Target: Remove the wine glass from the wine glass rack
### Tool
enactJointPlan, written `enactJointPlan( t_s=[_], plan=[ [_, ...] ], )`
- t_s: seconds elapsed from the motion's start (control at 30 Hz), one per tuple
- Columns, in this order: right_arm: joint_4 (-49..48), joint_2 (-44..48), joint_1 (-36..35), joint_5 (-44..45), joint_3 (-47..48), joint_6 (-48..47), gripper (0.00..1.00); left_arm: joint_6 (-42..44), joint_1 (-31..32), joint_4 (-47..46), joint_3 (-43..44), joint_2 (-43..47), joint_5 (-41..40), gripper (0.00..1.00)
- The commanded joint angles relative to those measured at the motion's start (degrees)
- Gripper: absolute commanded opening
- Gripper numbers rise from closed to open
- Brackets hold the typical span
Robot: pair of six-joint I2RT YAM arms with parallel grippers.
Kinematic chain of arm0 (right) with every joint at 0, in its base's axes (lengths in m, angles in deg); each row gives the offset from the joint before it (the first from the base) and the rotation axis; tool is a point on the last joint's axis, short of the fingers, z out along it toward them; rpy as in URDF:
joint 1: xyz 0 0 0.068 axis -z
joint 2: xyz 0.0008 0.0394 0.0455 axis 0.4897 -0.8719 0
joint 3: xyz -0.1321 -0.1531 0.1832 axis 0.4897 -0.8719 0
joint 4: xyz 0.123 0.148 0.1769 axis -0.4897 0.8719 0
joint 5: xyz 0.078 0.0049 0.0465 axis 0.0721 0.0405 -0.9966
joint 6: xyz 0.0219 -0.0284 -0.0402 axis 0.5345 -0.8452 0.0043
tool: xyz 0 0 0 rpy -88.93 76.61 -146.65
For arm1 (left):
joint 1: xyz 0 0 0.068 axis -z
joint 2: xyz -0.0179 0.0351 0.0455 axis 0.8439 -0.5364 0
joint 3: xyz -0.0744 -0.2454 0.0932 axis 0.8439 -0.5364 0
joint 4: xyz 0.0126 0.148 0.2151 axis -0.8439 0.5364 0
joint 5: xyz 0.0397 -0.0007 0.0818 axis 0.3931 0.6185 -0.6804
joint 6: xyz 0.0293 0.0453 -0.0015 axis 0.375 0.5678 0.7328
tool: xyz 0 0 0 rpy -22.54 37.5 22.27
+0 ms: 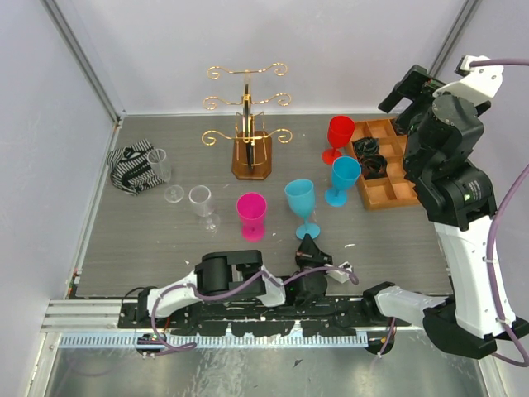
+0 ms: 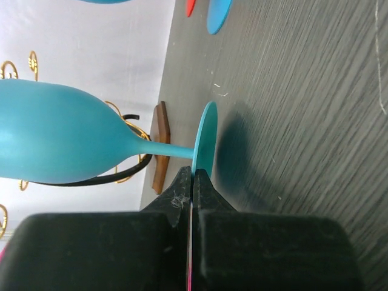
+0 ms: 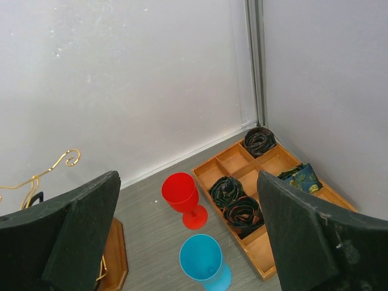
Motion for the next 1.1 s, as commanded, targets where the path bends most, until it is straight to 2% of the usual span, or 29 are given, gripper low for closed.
enactJointPlan(
  t_s=[0.0, 0.1, 0.33, 0.57, 1.07],
  plan=[
    [-3.7, 1.5, 0.3, 0.9, -0.7, -1.0, 1.00, -10.4, -0.5, 6.4, 0.0, 1.2, 0.5, 0.00],
    [-4.5, 1.9, 0.4, 0.6, -1.8, -1.1, 1.00, -13.5, -0.6, 10.6, 0.1, 1.7, 1.4, 0.01],
    [-5.1, 2.4, 0.4, 1.0, -2.6, -1.2, 1.00, -27.0, -1.8, 26.6, 2.6, 2.0, 4.9, 0.00],
    [-5.9, 3.1, 0.4, 1.4, -3.4, -1.9, 1.00, -32.5, -2.6, 33.0, 3.7, 1.8, 8.5, 0.01],
    [-7.1, 3.8, 0.4, 2.8, -4.3, -2.9, 1.00, -42.8, -2.6, 45.3, 2.9, 5.9, 20.5, 0.20]
  ],
)
